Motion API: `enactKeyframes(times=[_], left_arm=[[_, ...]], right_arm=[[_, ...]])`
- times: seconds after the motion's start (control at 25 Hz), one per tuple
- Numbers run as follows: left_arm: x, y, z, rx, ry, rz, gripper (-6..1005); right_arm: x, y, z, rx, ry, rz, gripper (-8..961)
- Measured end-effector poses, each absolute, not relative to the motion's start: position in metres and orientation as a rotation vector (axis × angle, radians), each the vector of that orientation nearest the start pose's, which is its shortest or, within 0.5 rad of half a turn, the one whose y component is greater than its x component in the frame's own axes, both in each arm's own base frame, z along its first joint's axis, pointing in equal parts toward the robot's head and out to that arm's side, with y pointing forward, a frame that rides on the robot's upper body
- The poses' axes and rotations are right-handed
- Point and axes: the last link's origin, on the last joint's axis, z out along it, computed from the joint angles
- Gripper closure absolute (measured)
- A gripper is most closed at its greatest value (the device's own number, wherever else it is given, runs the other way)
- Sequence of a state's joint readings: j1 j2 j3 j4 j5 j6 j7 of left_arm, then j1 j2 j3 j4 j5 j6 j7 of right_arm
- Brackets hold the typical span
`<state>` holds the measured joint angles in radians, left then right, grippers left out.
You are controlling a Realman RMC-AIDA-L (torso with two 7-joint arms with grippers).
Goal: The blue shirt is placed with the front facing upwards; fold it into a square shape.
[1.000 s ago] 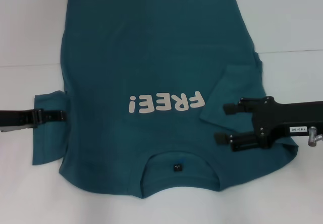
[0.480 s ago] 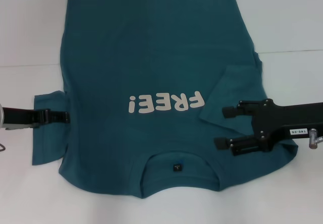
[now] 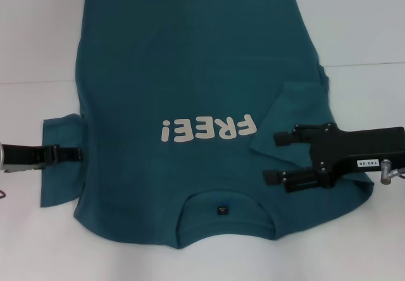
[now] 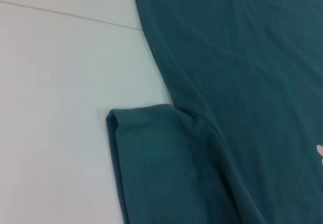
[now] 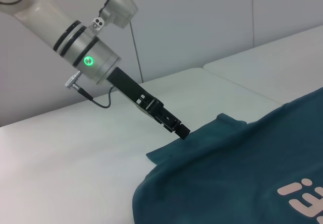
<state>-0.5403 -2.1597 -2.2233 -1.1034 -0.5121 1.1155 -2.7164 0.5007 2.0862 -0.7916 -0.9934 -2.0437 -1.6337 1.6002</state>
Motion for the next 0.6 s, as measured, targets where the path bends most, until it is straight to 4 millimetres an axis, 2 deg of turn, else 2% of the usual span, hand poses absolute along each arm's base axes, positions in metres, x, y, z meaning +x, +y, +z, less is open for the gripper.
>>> enactKeyframes(times=[0.6], left_arm=[[-0.2858,0.3888,0.0285,-1.896,-1.511,-0.079,92]], right_arm=[[0.2309,0.3401,0.0334,-2.798,0.531,0.526,9]])
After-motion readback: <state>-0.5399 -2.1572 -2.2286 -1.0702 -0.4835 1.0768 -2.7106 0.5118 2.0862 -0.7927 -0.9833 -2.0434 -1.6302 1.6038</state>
